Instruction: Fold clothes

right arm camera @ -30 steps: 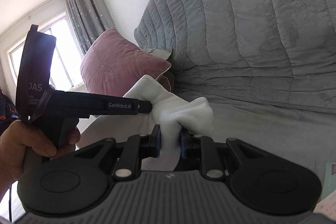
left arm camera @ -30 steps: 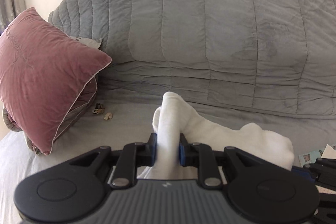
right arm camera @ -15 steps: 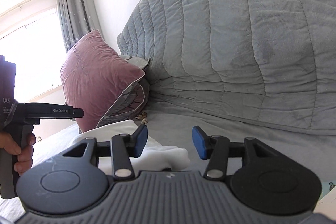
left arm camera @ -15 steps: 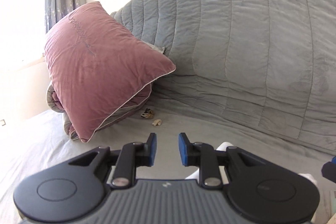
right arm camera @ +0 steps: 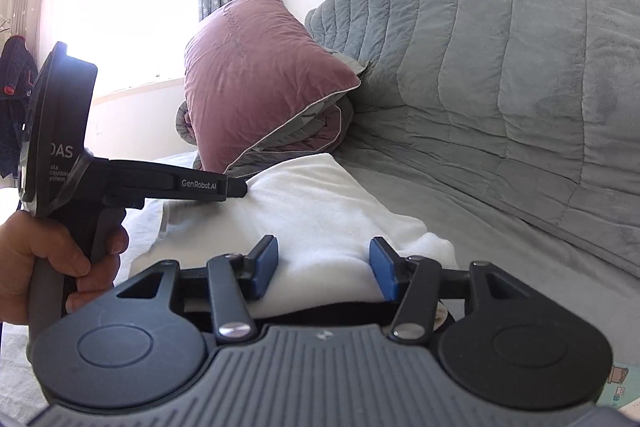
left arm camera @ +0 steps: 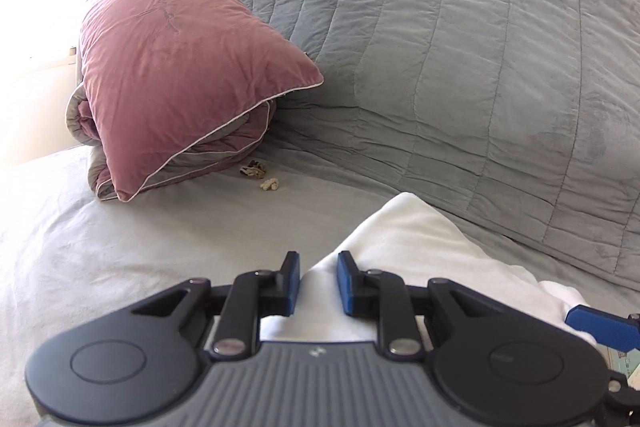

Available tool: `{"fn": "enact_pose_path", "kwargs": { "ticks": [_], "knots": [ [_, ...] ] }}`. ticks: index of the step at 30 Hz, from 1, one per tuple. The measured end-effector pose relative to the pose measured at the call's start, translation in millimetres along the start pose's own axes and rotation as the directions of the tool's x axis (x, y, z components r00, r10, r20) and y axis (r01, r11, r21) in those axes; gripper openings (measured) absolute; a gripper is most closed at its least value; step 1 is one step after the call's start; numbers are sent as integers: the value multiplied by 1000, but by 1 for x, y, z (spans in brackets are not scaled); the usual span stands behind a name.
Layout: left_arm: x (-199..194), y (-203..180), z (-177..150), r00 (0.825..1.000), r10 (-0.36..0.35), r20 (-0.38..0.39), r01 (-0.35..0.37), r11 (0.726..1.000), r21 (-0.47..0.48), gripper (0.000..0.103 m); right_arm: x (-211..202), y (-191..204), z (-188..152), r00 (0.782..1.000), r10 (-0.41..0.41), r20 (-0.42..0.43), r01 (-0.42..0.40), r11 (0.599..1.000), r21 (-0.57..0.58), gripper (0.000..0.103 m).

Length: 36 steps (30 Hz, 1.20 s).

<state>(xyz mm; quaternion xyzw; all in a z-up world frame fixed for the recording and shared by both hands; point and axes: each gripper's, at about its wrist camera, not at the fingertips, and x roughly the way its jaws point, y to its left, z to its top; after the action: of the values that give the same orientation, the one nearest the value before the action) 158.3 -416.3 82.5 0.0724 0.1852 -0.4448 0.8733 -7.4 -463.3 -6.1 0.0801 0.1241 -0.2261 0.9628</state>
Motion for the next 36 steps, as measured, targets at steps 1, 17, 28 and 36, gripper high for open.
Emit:
{"fn": "enact_pose_path", "kwargs": {
  "ticks": [1, 17, 28, 36],
  "knots": [
    [-3, -1, 1, 1000, 10, 2, -10, 1000, -8, 21, -1, 1, 3, 1000, -1, -4, 1, 1000, -5, 55],
    [-117, -15, -10, 981, 130, -143, -140, 988, -59, 31, -82, -2, 31, 1000, 9, -19, -9, 999, 31, 64],
    [-212, -23, -17, 946, 252, -205, -266, 963, -42, 39, -147, 14, 39, 1000, 28, 6, -28, 999, 21, 70],
    [-249, -38, -19, 934, 269, -235, -283, 959, -26, 60, -172, 21, 38, 1000, 9, -26, -8, 1000, 29, 72]
  ]
}}
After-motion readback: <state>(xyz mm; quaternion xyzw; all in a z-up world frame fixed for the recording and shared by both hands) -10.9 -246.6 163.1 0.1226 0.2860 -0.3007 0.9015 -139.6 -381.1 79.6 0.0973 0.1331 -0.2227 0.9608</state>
